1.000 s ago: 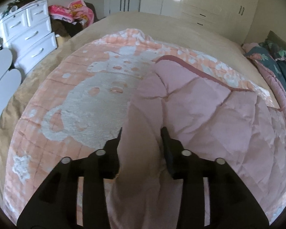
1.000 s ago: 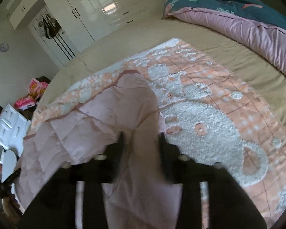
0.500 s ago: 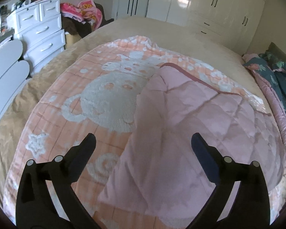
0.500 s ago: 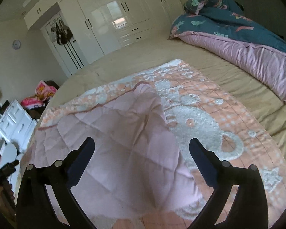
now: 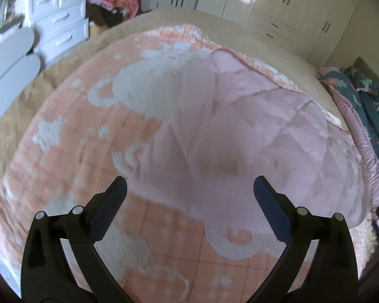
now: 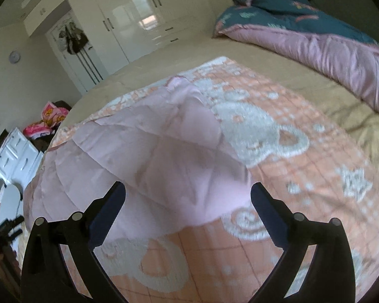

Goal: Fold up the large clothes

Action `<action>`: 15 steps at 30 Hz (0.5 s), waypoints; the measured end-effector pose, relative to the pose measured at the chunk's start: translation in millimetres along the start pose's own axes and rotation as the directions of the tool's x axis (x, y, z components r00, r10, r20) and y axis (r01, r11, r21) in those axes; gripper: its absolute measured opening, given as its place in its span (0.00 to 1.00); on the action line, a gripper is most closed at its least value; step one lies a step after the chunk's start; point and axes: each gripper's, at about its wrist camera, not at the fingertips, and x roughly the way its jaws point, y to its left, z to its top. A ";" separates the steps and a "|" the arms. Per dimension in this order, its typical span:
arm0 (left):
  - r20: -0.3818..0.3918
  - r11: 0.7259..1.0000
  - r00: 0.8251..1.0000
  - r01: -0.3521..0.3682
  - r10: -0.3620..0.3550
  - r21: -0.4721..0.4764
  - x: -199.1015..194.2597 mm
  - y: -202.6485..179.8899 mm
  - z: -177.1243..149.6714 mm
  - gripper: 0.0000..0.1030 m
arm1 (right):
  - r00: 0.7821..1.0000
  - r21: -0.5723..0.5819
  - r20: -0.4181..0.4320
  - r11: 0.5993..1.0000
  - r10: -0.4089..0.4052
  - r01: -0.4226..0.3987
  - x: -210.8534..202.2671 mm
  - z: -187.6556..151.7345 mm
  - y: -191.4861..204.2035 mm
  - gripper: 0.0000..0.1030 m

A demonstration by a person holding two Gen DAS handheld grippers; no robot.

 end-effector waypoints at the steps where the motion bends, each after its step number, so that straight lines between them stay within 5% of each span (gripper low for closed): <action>1: -0.013 1.000 1.000 0.013 -0.014 -0.021 1.9 2.5 -5.0 0.91 | 1.000 0.016 -0.008 1.000 -0.001 0.001 1.3 -2.8 -3.2 0.96; 4: -0.045 0.990 0.996 0.075 -0.081 -0.122 7.6 13.8 -22.1 0.91 | 0.999 0.079 -0.033 0.997 0.006 -0.004 6.3 -12.0 -11.7 0.96; 10: -0.087 0.919 0.967 0.198 -0.241 -0.341 31.9 31.8 -42.4 0.91 | 0.994 0.158 -0.104 0.987 0.029 -0.013 28.5 -22.6 -19.3 0.96; 15: -0.062 0.895 0.960 0.231 -0.274 -0.381 44.2 26.3 -35.1 0.91 | 0.990 0.242 -0.112 0.969 0.083 -0.054 49.1 -22.9 -23.6 0.96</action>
